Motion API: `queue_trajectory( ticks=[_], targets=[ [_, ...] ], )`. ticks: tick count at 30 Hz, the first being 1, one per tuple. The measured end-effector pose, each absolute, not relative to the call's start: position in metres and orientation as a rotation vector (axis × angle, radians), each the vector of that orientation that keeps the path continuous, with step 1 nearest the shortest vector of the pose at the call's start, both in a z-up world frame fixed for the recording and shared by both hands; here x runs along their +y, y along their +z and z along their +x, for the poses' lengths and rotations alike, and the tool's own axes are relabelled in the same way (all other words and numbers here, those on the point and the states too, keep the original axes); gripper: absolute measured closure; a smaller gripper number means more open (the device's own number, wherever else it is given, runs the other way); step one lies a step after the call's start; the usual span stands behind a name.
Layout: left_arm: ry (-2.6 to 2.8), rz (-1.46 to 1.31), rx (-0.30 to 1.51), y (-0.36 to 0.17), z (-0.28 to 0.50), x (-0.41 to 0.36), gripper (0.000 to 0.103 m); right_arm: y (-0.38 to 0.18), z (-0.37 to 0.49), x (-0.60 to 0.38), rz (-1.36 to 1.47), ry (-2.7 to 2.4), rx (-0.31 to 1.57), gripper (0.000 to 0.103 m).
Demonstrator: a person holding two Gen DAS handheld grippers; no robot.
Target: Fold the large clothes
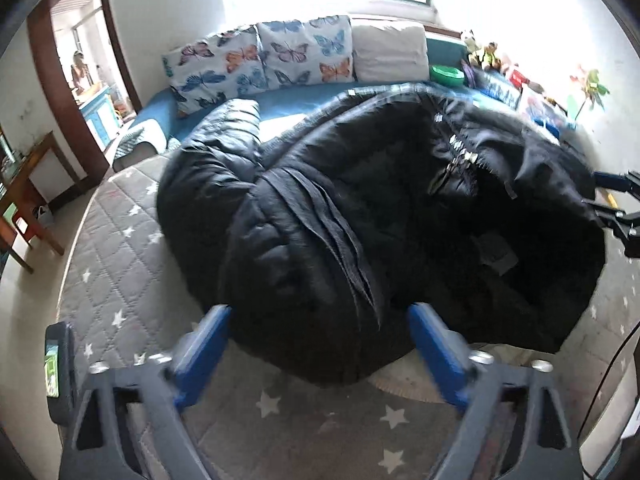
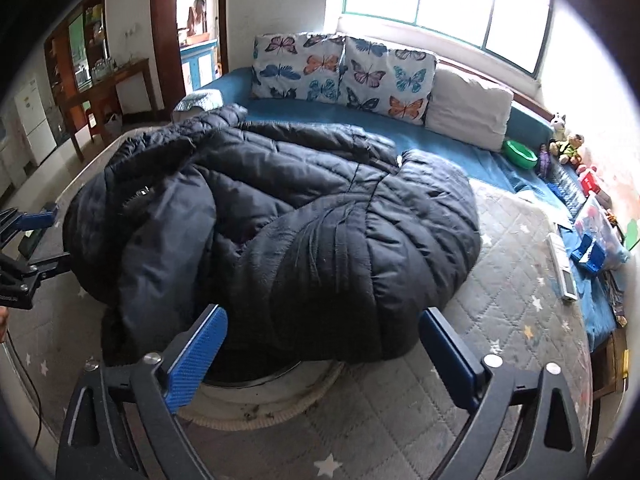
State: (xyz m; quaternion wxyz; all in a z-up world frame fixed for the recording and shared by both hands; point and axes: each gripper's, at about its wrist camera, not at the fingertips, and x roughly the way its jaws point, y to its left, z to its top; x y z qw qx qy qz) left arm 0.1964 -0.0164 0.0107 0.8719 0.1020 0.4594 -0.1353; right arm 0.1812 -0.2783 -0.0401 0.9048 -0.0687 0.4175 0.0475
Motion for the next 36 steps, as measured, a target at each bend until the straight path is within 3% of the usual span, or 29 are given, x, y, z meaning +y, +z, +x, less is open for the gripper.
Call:
queue_trajectory(
  ticks=[2,6,7,8,14,21,24,25,26,27,28,29,31,33,36],
  targets=[
    [-0.278,0.244,0.955,0.004,0.201,-0.022,0.041,-0.045,0.183,-0.28,-0.163,0.09,0.864,0.011],
    [-0.287,0.251,0.931,0.005,0.198,-0.021,0.064,-0.04,0.175,-0.281,-0.18,0.091,0.838,0.03],
    [-0.295,0.243,0.924,0.008,0.196,-0.019,0.068,-0.037,0.173,-0.281,-0.186,0.081,0.829,0.048],
    [-0.304,0.234,0.918,0.011,0.193,-0.017,0.071,-0.034,0.172,-0.28,-0.206,0.044,0.817,0.072],
    [-0.346,0.214,0.901,0.03,0.173,-0.006,0.074,-0.015,0.16,-0.295,-0.13,0.053,0.793,0.098],
    [-0.375,0.248,0.91,0.03,0.14,-0.004,0.074,-0.01,0.149,-0.308,-0.067,0.067,0.796,0.098],
    [-0.385,0.249,0.941,0.02,0.131,0.0,0.067,-0.022,0.152,-0.321,0.016,0.074,0.843,0.095],
    [-0.385,0.259,0.952,0.017,0.127,0.001,0.064,-0.027,0.154,-0.326,0.041,0.072,0.864,0.082],
    [-0.384,0.266,0.956,0.015,0.124,0.002,0.061,-0.03,0.156,-0.329,0.06,0.068,0.878,0.057],
    [-0.39,0.276,0.943,0.016,0.118,0.003,0.059,-0.032,0.157,-0.332,0.08,0.062,0.876,0.044],
    [-0.399,0.288,0.927,0.018,0.114,0.003,0.048,-0.035,0.156,-0.335,0.097,0.06,0.867,0.031],
    [-0.394,0.309,0.9,0.021,0.108,0.004,0.029,-0.037,0.158,-0.338,0.108,0.057,0.866,0.03],
    [-0.372,0.33,0.844,0.03,0.102,0.003,0.008,-0.039,0.168,-0.348,0.162,0.046,0.88,0.029],
    [-0.363,0.315,0.825,0.035,0.103,0.005,0.004,-0.045,0.175,-0.359,0.235,0.049,0.908,0.024],
    [-0.351,0.218,0.873,0.035,0.119,0.014,0.004,-0.061,0.185,-0.372,0.315,0.035,0.942,0.023]
  ],
)
